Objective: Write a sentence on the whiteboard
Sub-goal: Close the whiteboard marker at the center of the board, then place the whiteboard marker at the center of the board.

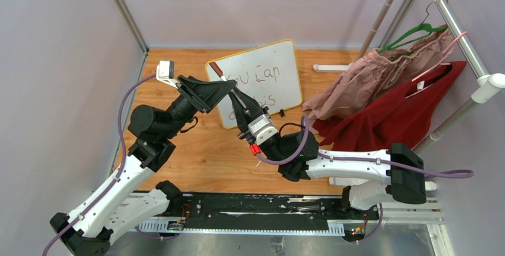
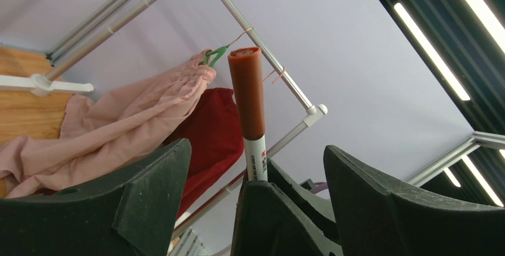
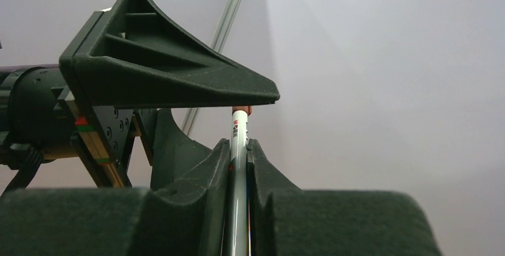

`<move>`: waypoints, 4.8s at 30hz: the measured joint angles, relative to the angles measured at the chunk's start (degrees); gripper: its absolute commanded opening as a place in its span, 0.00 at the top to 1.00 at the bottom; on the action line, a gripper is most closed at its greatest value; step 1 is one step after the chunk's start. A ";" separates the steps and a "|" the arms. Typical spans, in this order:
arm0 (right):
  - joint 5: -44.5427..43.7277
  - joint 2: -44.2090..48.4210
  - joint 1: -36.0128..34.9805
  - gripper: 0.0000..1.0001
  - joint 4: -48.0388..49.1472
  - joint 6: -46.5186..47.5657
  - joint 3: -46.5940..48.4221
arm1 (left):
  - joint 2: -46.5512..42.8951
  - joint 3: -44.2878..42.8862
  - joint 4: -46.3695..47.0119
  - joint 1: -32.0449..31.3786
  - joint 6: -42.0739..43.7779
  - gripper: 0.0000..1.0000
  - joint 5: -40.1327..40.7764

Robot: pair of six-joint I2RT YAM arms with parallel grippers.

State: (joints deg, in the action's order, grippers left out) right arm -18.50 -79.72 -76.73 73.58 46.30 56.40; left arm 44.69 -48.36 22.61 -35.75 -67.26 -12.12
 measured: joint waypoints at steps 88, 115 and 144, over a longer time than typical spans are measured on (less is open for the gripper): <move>-12.87 38.84 -1.88 0.10 -78.40 -46.16 -18.29 | 28.11 0.59 -60.63 20.02 36.20 1.00 25.92; -13.00 39.41 -1.31 0.11 -85.22 -50.77 -15.61 | 43.98 -2.71 -53.51 25.68 39.01 0.84 22.16; -15.47 40.57 -1.27 0.11 -86.99 -49.03 -13.38 | 32.02 -2.32 -56.72 25.94 38.86 0.17 23.45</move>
State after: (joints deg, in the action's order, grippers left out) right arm -33.98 -39.16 -78.00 -13.41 -2.72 43.03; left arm 76.71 -50.68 -34.11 -9.80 -28.40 11.33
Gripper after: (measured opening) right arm 0.891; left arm 0.787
